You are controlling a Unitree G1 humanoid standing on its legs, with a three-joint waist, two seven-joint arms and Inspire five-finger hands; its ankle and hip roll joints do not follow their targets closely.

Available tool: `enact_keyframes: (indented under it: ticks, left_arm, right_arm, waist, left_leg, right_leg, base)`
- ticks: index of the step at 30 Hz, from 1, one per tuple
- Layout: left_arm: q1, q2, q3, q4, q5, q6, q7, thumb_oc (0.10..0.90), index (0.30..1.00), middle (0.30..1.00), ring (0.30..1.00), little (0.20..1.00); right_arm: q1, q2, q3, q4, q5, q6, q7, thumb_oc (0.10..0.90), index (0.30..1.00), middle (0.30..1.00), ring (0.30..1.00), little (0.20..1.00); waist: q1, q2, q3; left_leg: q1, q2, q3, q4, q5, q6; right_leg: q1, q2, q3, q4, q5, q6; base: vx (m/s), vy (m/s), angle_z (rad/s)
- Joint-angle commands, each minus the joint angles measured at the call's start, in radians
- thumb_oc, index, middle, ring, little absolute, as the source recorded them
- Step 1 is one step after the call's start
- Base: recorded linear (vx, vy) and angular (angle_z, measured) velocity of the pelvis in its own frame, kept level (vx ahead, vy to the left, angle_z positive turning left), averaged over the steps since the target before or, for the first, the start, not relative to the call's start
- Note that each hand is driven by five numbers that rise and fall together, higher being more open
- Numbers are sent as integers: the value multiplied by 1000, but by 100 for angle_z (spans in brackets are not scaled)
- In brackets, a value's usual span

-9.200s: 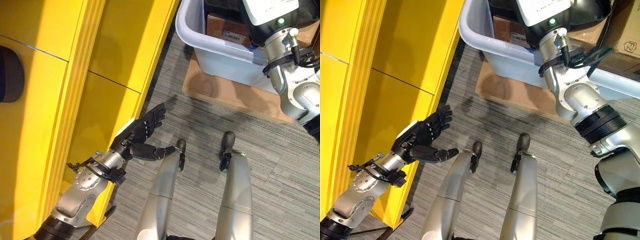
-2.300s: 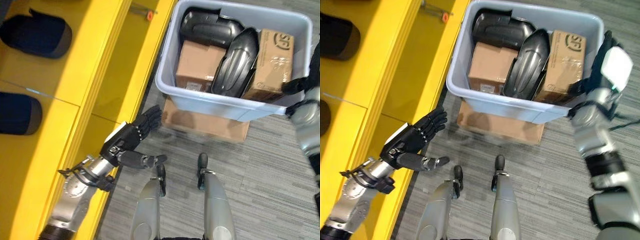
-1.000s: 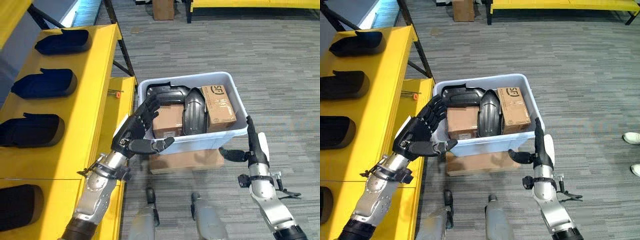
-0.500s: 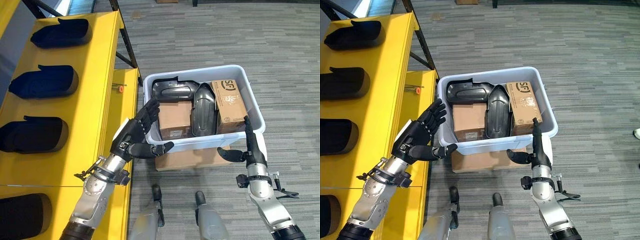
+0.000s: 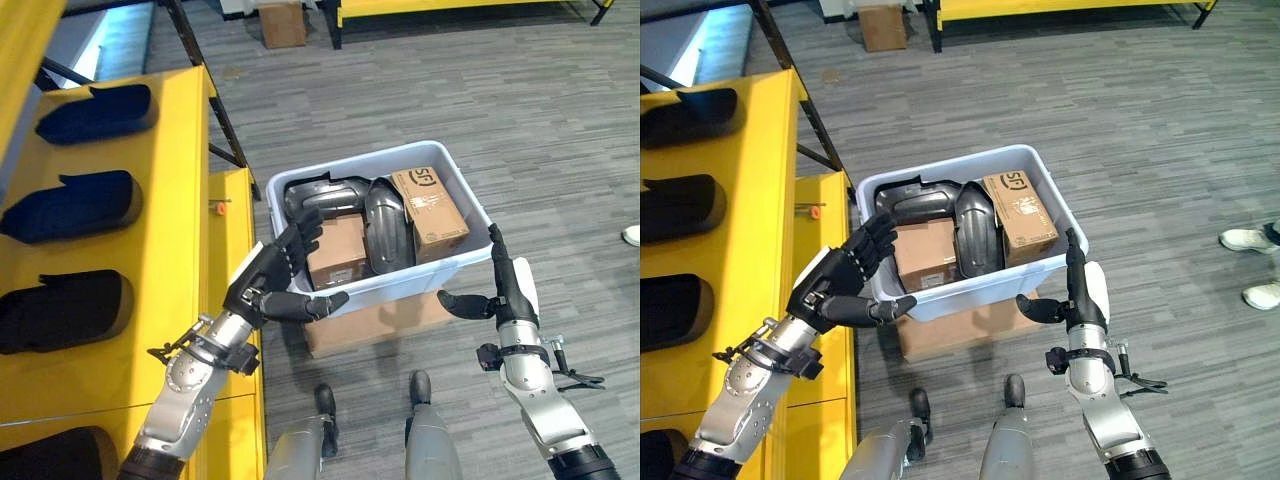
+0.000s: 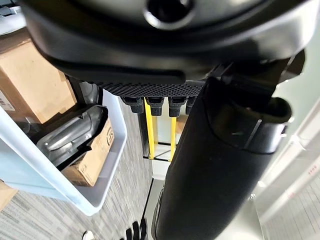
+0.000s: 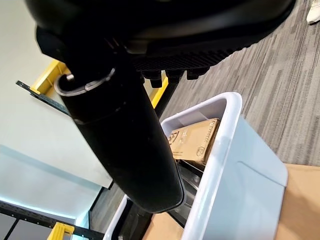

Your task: Move parts from the plastic box to the shelf.

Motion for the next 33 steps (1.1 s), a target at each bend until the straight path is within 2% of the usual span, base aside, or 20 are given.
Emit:
enact_keyframes:
  ticks: [1,6,10,13,14,16,18,22,26,28,29,30,31,32,33]
  left_arm:
    - [-6,-4,11,-170,-19,-96,10,900,1000,1000,1000,1000]
    - [-1,-23,12,-167,-11,-102,-9,900,1000,1000,1000,1000]
    - [8,-23,12,-165,-18,-100,-9,900,1000,1000,1000,1000]
    - [-3,-24,4,-154,-20,-93,-32,900,1000,1000,1000,1000]
    - [-18,-27,-1,-146,-25,-84,-49,900,1000,1000,1000,1000]
    - [-61,-42,-19,-134,-33,-47,-105,900,1000,1000,1000,1000]
    - [-79,-50,-36,-119,-31,-34,-137,900,1000,1000,1000,1000]
    - [-75,-44,-50,-115,-20,-23,-144,900,1000,1000,1000,1000]
    - [-66,-31,-46,-109,-25,6,-142,900,1000,1000,1000,1000]
    - [-40,-17,-32,-107,-34,3,-121,900,1000,1000,1000,1000]
    - [-37,-16,-30,-108,-34,4,-119,900,1000,1000,1000,1000]
    - [-10,-12,-9,-120,-39,7,-97,900,1000,1000,1000,1000]
    - [0,-11,-1,-124,-40,8,-92,900,1000,1000,1000,1000]
    - [28,-9,21,-140,-37,15,-71,900,1000,1000,1000,1000]
    - [36,-8,29,-144,-36,18,-71,900,1000,1000,1000,1000]
  right_arm:
    - [-103,-34,-21,-48,-38,-75,25,900,1000,1000,1000,1000]
    - [-102,-80,-9,-72,-27,-38,47,900,1000,1000,1000,1000]
    - [-105,-105,-2,-76,-19,-31,61,900,1000,1000,1000,1000]
    - [-89,-113,-11,-90,-16,-12,46,900,1000,1000,1000,1000]
    - [-71,-110,-25,-98,-28,-9,39,900,1000,1000,1000,1000]
    - [-17,-100,-71,-126,-44,13,5,900,1000,1000,1000,1000]
    - [11,-96,-98,-125,-53,9,-18,900,1000,1000,1000,1000]
    - [13,-91,-118,-110,-68,-7,-33,900,1000,1000,1000,1000]
    - [-14,-124,-151,-111,-157,-24,-26,900,1000,1000,1000,1000]
    - [-72,-173,-157,-104,-144,-29,-6,900,1000,1000,1000,1000]
    - [-80,-177,-155,-103,-138,-28,-3,900,1000,1000,1000,1000]
    - [-156,-204,-138,-89,-54,-23,23,900,1000,1000,1000,1000]
    - [-185,-210,-130,-81,-26,-16,35,900,1000,1000,1000,1000]
    - [-264,-217,-104,-57,47,1,60,900,1000,1000,1000,1000]
    - [-295,-216,-94,-45,71,9,65,900,1000,1000,1000,1000]
  waist:
    - [-5,-40,-79]
    - [-14,-34,-75]
    - [-19,-32,-78]
    - [-43,-24,-83]
    - [-58,-19,-84]
    - [-99,-6,-88]
    - [-123,5,-97]
    - [-125,12,-111]
    - [-112,12,-127]
    - [-81,9,-129]
    - [-76,8,-128]
    - [-33,1,-120]
    - [-19,-2,-118]
    - [21,-8,-108]
    - [32,-9,-107]
  left_leg:
    - [185,71,-1,-77,-175,-52]
    - [207,131,14,-102,-119,-97]
    - [214,140,25,-98,-108,-101]
    - [218,143,122,-92,-94,-100]
    - [213,145,181,-98,-82,-100]
    - [206,167,318,-111,-53,-126]
    - [203,175,367,-133,-31,-134]
    - [201,175,348,-160,-10,-134]
    - [215,178,326,-167,-9,-132]
    - [222,174,262,-161,-20,-133]
    - [223,174,251,-158,-23,-133]
    - [207,169,157,-136,-21,-132]
    - [204,165,121,-130,-24,-133]
    - [194,152,20,-112,-34,-133]
    - [188,149,4,-107,-35,-130]
  right_leg:
    - [-28,25,-3,33,85,17]
    - [16,60,-49,79,-7,0]
    - [38,72,-57,87,-31,-14]
    - [73,75,-111,85,-45,-25]
    - [84,71,-148,86,-50,-23]
    - [108,53,-225,99,-77,-11]
    - [133,48,-266,90,-95,-14]
    - [141,52,-262,96,-104,-16]
    - [169,69,-257,95,-121,-30]
    - [181,82,-230,95,-133,-40]
    - [182,84,-225,95,-134,-41]
    - [182,98,-192,89,-125,-59]
    - [185,101,-178,90,-128,-61]
    - [192,113,-142,94,-137,-68]
    - [187,116,-135,103,-140,-70]
  base:
    - [123,-269,42]
    - [106,-188,45]
    - [107,-129,2]
    - [61,-128,6]
    - [38,-65,36]
    - [14,-46,107]
    - [-12,-37,144]
    - [50,-40,73]
    - [124,-102,53]
    - [163,-70,31]
    - [156,-89,4]
    - [114,-68,-30]
    - [198,-102,-46]
    - [147,-55,-100]
    - [138,-50,-130]
